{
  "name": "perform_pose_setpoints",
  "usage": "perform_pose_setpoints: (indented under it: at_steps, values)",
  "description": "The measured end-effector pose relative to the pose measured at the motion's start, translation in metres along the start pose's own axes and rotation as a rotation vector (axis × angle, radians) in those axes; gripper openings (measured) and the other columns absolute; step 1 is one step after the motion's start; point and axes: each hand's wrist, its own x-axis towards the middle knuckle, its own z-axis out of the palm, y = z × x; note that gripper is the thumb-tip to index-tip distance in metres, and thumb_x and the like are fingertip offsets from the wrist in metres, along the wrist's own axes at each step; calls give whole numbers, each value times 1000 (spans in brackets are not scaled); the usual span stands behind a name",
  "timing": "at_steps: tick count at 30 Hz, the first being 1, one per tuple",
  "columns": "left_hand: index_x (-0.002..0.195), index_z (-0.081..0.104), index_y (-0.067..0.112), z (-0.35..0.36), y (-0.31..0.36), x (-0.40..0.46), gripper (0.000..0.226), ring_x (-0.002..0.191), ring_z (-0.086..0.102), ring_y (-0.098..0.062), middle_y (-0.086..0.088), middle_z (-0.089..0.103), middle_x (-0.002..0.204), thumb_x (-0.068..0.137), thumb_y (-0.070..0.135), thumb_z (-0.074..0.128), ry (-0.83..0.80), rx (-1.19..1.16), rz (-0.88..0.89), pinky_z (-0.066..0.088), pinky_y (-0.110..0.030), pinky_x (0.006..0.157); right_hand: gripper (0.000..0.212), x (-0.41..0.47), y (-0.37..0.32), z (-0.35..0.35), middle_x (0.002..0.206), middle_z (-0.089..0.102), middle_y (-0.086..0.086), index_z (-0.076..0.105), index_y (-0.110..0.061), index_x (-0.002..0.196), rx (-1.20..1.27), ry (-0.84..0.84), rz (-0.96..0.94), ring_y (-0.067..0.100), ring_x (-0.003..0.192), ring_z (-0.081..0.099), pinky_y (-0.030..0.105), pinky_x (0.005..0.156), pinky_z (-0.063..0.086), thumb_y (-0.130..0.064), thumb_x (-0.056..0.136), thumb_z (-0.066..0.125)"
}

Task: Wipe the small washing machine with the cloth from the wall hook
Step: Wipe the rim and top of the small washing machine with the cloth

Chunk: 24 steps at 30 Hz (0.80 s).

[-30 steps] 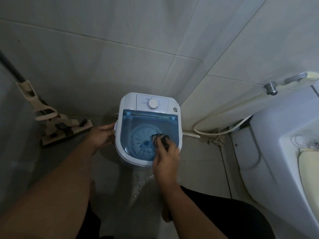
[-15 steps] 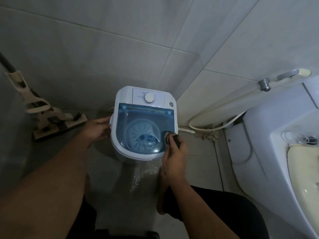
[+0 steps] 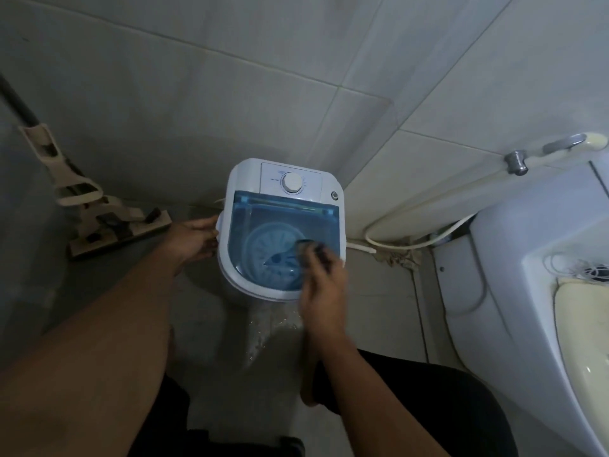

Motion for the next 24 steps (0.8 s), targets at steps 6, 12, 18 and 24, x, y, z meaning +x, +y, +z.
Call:
perform_pose_setpoints:
  at_steps: [6,12,18,24]
  values:
    - [134,63,20,2,4,-8,40,95,65,-23,-12,71,112,98,6,57,-6,-31,-2,52,-36,94,46,-26,11,-5,138,54,14,56,-29,140,-93,-126,-165,32,115,56,47,95,52,-16,97,60]
    - [133,64,20,1,4,-7,38,76,64,-14,-3,71,92,98,7,57,17,-24,4,53,-25,70,54,-45,-48,40,141,53,14,58,-24,140,-166,-232,-273,34,110,53,42,90,48,-13,88,56]
    - [137,59,20,0,2,-5,42,89,66,-21,-14,70,112,98,5,56,-2,-1,8,54,-27,75,69,-29,-79,64,143,48,9,51,-30,144,-206,-295,-285,34,108,49,43,89,45,-9,80,65]
    - [134,64,24,-5,-4,5,40,109,70,-28,-10,74,115,97,11,61,-13,19,4,54,-36,90,44,-3,-21,11,139,50,6,58,-22,142,152,9,38,20,127,50,39,110,45,-16,99,60]
